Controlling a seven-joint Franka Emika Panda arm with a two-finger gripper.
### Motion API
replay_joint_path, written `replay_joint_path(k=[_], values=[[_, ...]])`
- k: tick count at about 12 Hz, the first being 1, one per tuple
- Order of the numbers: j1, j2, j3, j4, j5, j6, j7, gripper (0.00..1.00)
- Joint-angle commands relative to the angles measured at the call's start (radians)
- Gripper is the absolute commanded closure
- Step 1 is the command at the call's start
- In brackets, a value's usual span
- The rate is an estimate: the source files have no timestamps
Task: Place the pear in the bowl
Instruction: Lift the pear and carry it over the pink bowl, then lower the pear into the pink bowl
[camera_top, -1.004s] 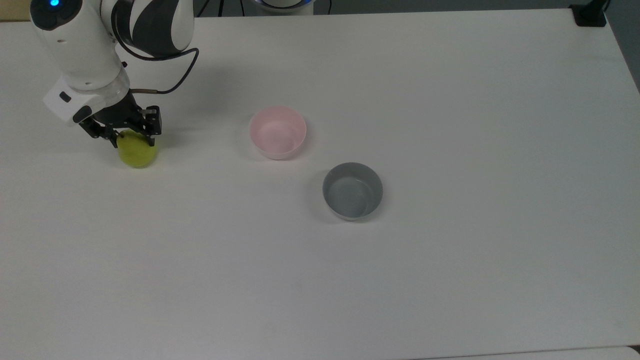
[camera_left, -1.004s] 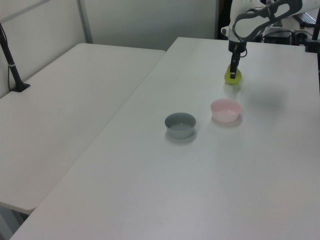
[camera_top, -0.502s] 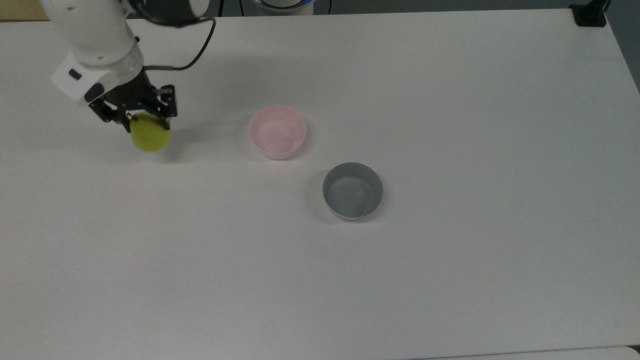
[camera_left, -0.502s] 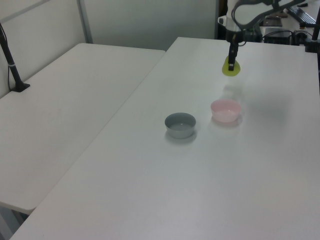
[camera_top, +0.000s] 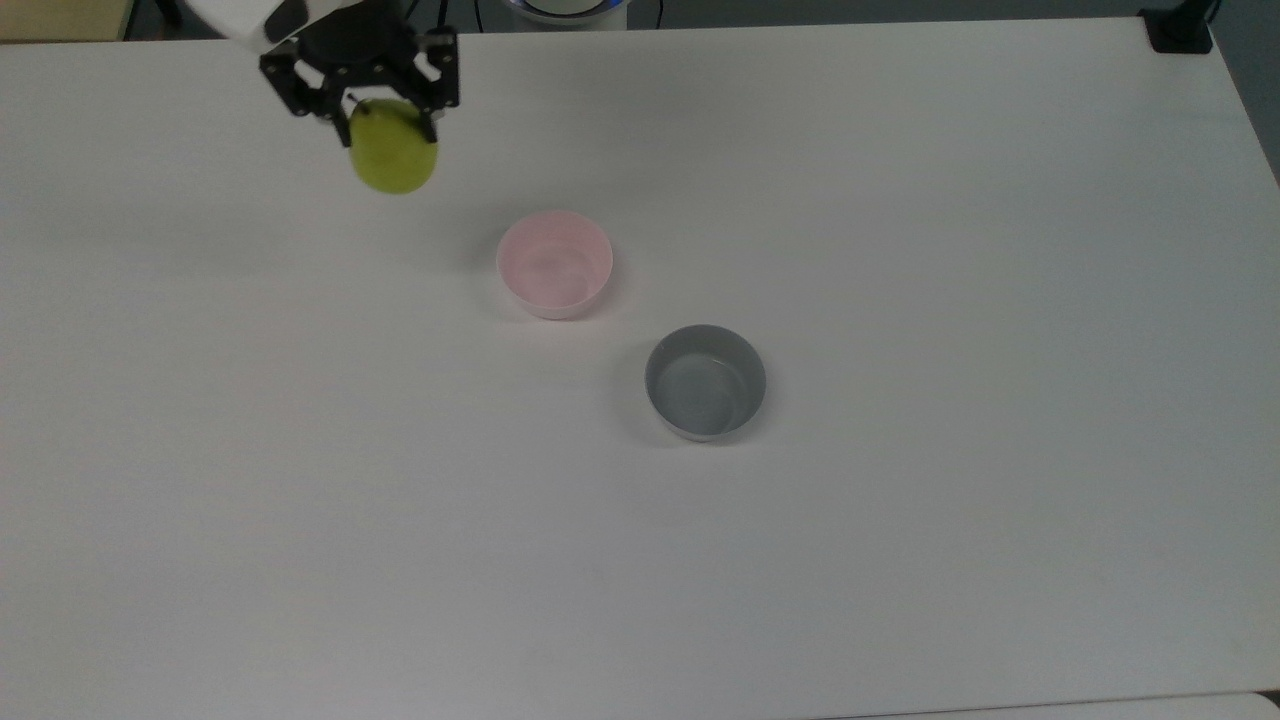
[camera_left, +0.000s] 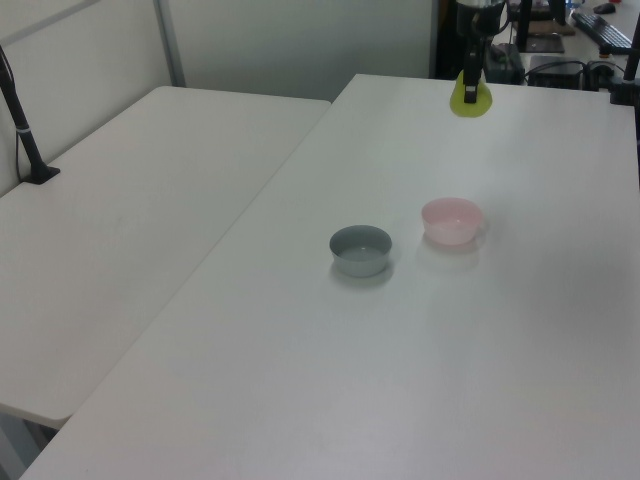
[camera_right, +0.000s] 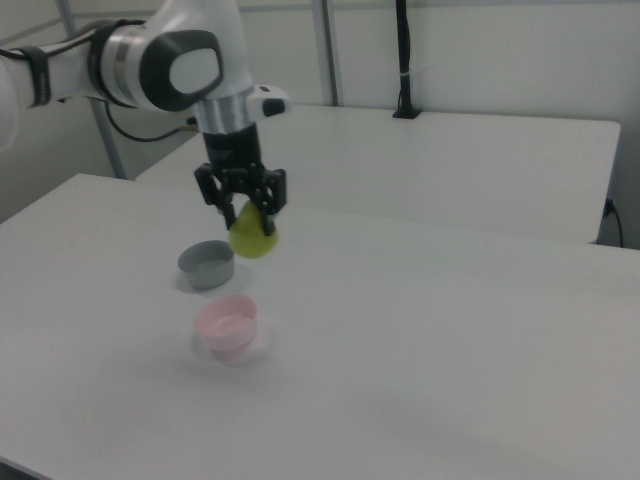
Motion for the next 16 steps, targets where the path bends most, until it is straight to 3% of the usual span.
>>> replay_joint_path(k=[1, 4, 7, 16], values=[[0.07, -0.046, 0.042, -0.039, 0.012, -0.059, 0.144, 0.97], [0.065, -0.043, 0.116, -0.14, 0.012, 0.031, 0.227, 0.96], [0.073, -0.031, 0.127, -0.254, 0.004, 0.195, 0.235, 0.96], [0.073, 0.09, 0.143, -0.309, -0.065, 0.383, 0.235, 0.94]])
